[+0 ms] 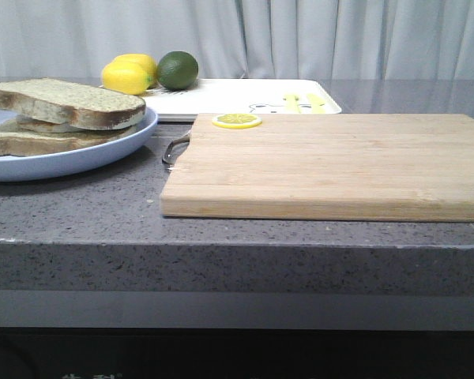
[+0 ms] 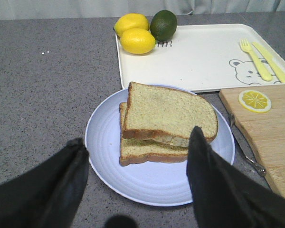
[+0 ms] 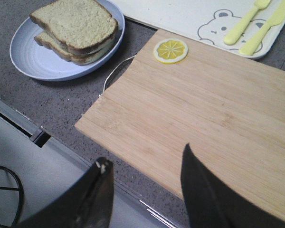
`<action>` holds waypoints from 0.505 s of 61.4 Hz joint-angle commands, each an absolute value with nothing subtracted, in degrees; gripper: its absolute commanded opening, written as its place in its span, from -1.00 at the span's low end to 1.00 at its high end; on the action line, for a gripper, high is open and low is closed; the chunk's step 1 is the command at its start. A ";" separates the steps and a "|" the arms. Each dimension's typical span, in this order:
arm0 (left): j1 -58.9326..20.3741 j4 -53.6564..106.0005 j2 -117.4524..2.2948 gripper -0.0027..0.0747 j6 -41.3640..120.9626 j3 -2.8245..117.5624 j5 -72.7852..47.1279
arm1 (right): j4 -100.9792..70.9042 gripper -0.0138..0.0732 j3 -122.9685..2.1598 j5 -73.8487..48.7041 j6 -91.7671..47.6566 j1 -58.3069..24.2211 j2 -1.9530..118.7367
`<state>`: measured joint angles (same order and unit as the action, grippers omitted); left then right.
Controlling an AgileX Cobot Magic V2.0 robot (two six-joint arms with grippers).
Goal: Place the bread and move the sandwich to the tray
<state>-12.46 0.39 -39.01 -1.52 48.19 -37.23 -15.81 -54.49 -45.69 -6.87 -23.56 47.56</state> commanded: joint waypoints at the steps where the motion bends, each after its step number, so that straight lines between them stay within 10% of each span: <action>1: -12.71 -0.43 -39.01 0.20 -1.58 49.83 -35.35 | -16.27 0.15 -53.63 -41.60 -6.76 -23.52 45.13; 31: -8.42 -7.85 -51.52 0.20 -2.99 62.89 -53.69 | -16.27 0.15 -51.97 -41.86 -6.76 -23.52 43.92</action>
